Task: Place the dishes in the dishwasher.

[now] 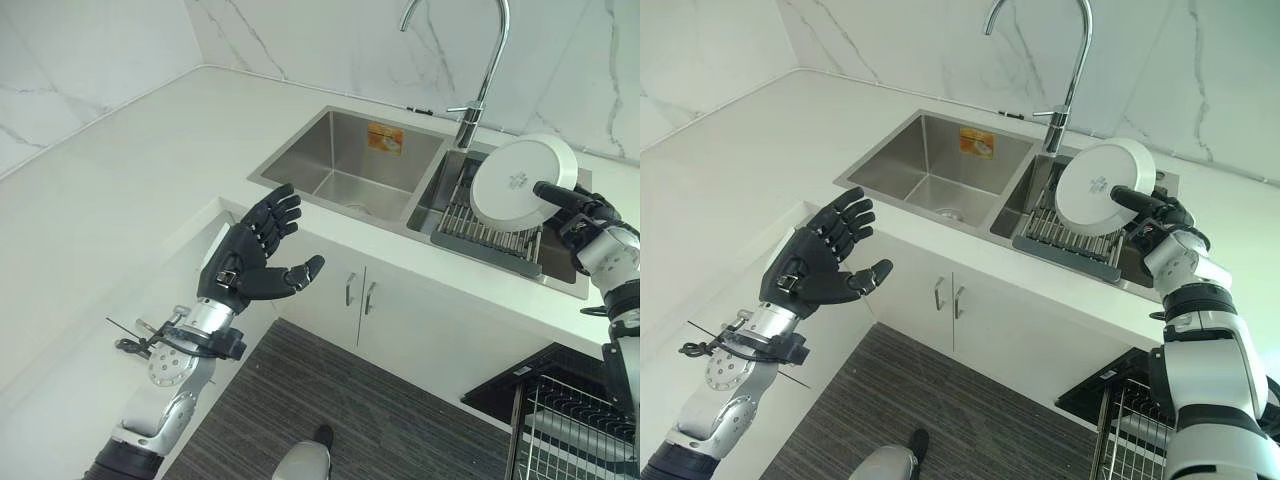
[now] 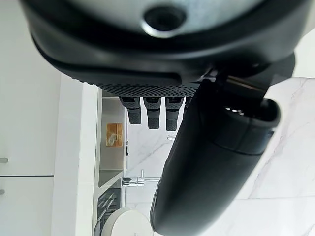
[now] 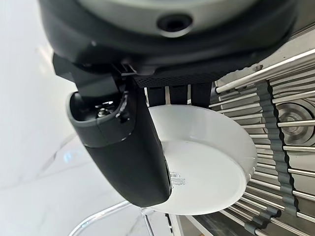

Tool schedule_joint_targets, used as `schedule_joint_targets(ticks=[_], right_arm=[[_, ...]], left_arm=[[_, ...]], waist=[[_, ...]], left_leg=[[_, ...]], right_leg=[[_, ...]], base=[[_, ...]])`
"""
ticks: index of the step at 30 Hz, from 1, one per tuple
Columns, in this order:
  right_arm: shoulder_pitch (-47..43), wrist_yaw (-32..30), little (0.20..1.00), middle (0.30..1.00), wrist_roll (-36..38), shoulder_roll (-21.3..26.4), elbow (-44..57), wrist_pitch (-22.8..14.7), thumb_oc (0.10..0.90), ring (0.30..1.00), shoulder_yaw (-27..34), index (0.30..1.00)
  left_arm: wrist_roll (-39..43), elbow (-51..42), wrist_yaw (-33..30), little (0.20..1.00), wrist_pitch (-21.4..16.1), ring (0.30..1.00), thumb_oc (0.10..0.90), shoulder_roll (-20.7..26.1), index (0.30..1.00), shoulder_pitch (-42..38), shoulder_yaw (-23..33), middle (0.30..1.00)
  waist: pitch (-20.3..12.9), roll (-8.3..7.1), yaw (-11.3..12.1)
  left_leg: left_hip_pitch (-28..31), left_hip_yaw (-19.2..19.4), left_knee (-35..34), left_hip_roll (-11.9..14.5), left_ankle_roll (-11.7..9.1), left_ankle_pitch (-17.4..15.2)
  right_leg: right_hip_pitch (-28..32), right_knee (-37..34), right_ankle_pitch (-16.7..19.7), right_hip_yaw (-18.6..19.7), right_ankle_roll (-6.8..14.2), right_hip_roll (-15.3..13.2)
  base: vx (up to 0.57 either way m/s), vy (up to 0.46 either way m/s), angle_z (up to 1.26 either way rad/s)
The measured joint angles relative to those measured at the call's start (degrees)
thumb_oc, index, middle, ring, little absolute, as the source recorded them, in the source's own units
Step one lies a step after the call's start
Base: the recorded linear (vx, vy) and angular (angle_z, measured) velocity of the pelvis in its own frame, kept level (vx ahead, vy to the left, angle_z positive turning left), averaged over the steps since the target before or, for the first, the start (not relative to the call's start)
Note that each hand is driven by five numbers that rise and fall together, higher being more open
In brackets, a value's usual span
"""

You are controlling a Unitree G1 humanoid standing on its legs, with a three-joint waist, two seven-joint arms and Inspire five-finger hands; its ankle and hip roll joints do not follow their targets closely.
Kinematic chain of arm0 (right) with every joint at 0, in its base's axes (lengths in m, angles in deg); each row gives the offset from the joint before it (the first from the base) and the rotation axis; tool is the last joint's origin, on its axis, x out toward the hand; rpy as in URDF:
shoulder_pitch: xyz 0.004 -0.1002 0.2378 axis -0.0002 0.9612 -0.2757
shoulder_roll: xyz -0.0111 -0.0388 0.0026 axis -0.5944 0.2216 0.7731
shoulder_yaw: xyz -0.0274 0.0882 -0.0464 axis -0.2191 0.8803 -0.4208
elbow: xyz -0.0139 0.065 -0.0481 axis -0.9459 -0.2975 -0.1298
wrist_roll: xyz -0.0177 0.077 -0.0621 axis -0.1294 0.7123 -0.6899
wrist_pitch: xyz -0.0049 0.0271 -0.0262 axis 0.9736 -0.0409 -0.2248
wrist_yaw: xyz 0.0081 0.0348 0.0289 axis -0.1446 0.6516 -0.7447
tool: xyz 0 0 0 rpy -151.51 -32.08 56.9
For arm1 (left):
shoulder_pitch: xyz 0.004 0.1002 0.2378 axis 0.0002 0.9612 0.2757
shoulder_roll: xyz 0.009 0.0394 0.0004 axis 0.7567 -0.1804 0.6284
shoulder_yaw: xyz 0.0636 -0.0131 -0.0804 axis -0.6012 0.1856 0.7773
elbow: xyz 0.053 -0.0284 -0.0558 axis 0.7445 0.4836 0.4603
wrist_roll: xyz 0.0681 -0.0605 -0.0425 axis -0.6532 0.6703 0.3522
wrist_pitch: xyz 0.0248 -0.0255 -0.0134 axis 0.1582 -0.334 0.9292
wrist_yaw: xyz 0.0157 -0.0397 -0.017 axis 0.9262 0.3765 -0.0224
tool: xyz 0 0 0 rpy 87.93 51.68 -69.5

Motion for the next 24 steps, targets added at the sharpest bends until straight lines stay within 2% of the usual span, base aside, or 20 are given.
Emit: schedule_joint_targets(ticks=[7,9,13,18,20,21,22,24], right_arm=[[0.0,3.6,0.3,0.3,2.4,-0.1,0.5,-3.0,0.4,0.3,0.0,0.3],[0.1,4.8,0.3,0.3,4.5,-0.1,3.0,-3.7,0.4,0.3,-0.1,0.3],[2.2,9.2,0.3,0.3,7.3,-0.5,19.8,-6.5,0.4,0.3,-0.1,0.3],[7.4,9.3,0.3,0.3,9.3,-1.8,37.0,-10.8,0.4,0.3,1.3,0.3],[15.8,6.2,0.3,0.3,8.9,-6.4,51.1,-14.3,0.4,0.3,4.5,0.3],[22.5,4.2,0.3,0.3,7.8,-11.1,60.4,-15.8,0.4,0.3,5.0,0.3],[27.5,2.9,0.3,0.3,6.5,-14.4,66.0,-17.1,0.4,0.3,5.6,0.3],[35.8,1.8,0.3,0.3,4.7,-18.9,73.1,-18.1,0.4,0.3,5.5,0.3]], left_arm=[[0.1,0.0,0.4,0.9,-0.2,0.9,0.8,-0.1,0.9,0.1,0.0,0.9],[0.5,0.0,1.6,0.9,-0.5,0.9,0.8,-0.2,0.9,0.1,0.0,0.9],[0.6,0.0,4.9,0.9,-2.0,0.9,0.8,-1.6,0.9,1.0,0.1,0.9],[0.6,0.0,6.3,0.9,-4.2,0.9,0.8,-2.4,0.9,1.5,0.1,0.9],[0.6,-0.3,6.4,0.9,-5.2,0.9,0.8,-2.5,0.9,1.3,0.2,0.9],[0.5,-0.4,6.6,0.9,-5.6,0.9,0.8,-2.7,0.9,1.3,0.2,0.9],[0.5,-0.6,7.2,0.9,-5.6,0.9,0.8,-2.9,0.9,1.2,0.2,0.9],[0.4,-0.7,8.5,0.9,-5.6,0.9,0.8,-3.0,0.9,1.2,0.1,0.9]], waist=[[0.0,0.05,0.1],[0.0,0.02,-0.3],[0.0,-0.24,-1.9],[-0.2,-1.45,-2.6],[-0.2,-2.26,-3.1],[0.0,-3.15,-4.7],[0.0,-3.5,-4.7],[0.3,-4.28,-6.4]], left_leg=[[0.0,0.0,0.2,0.1,0.0,0.3],[0.0,0.3,0.2,0.3,0.6,-0.2],[-0.4,1.3,1.9,0.2,0.6,-0.7],[-1.5,2.6,4.0,0.0,0.9,-1.4],[-2.8,4.3,6.0,-0.3,1.5,-2.5],[-3.5,5.7,8.9,-1.0,2.2,-4.3],[-4.1,5.9,10.7,-1.4,2.6,-5.9],[-4.3,7.6,12.7,-1.8,3.7,-7.5]], right_leg=[[0.1,0.3,0.1,0.0,-0.1,0.1],[0.1,0.2,0.2,0.0,-0.2,0.1],[0.0,0.1,0.6,0.8,-0.2,-0.1],[-2.2,0.9,1.0,2.7,-0.1,-0.7],[-4.3,1.9,1.0,5.0,0.3,-1.0],[-5.8,2.9,1.4,6.9,1.0,-1.8],[-6.3,3.4,1.5,8.5,1.6,-2.0],[-7.1,3.8,2.2,11.2,3.1,-2.9]], base=[[-0.1,0.088,0.02],[-0.09,0.138,-0.02],[-0.12,0.223,-0.09],[-0.11,0.189,-0.14],[-0.15,0.241,-0.47],[-0.16,0.237,-0.74],[-0.12,0.168,-0.71],[-0.07,0.064,-0.5]])
